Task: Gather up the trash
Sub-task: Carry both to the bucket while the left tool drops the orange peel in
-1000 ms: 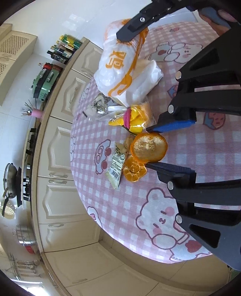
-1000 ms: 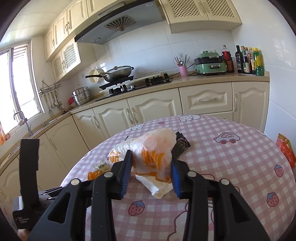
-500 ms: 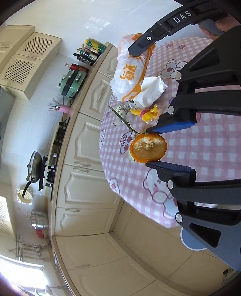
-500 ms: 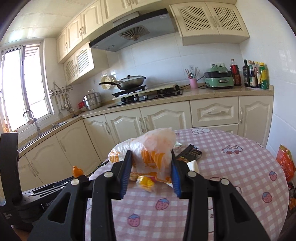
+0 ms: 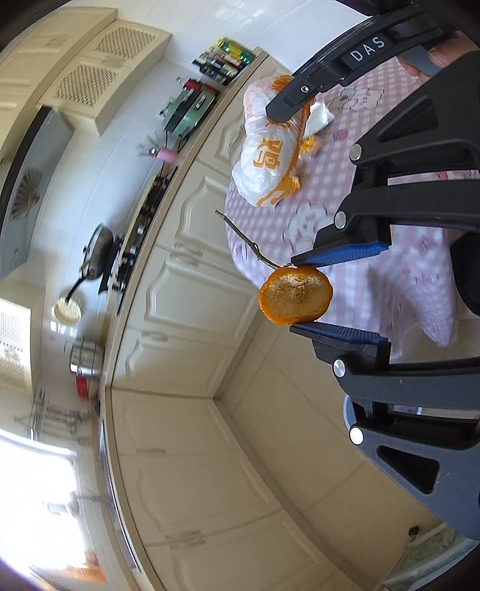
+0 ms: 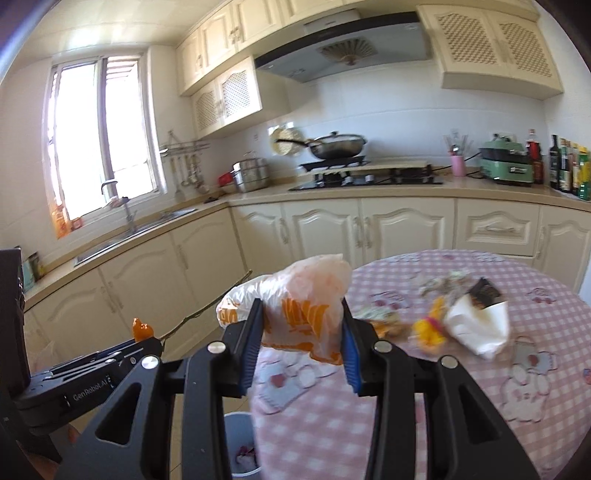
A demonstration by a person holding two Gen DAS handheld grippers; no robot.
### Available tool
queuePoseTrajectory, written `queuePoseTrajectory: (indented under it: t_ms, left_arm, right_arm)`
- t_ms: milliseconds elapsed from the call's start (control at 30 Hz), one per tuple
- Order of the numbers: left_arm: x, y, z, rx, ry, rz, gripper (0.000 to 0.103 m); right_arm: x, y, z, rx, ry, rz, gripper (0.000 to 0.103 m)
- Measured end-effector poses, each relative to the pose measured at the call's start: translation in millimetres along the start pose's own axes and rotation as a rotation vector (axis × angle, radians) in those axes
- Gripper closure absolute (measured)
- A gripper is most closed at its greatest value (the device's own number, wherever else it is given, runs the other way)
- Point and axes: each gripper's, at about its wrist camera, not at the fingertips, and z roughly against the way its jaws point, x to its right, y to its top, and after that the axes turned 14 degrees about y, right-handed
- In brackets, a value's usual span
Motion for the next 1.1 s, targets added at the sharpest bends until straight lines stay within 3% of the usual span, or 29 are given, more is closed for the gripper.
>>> queuePoseTrajectory:
  t_ms: [200,367,667,867,967,1000,1100]
  left_arm:
    - [-60.1,-11.6,-18.0,-0.049,0.116,0.063,0.075]
    - [-97.0,-25.4,-43.4,-0.114,0.168,0.106,0.075]
    - [-125.9,-52.0,-103.7,-0.243,0.222,0.130,0.074]
    - [-133.7,-59.2,-137.2,-0.296,0.238,0.135,0.073]
    - [-137.6,-55.7,-146.1,-0.283,0.243,0.141,0.067]
    - [-138.4,-55.0,-148.5,-0.280,0.239,0.143,0.056]
    - [-138.5,-53.7,-154.3,-0.266,0.246,0.136,0.044]
  right_arm:
    - [-49.9,-27.9,-53.6,-0.117,0.093,0.028,0.065]
    - [-81.8,-58.5,-98.7,-0.223,0.139,0.056,0.065]
    - [-99.8,-117.4,-166.3,-0.395,0.149,0.077,0.065]
    - [-97.5,-139.0,-197.1,-0.450,0.137,0.073,0.065]
    - [-94.8,-146.6,-207.0,-0.466,0.133,0.072,0.065]
    - [-93.9,-149.2,-210.3,-0.473,0.131,0.070,0.065]
    - [-90.8,-153.9,-218.9,-0.485,0.124,0.064,0.065]
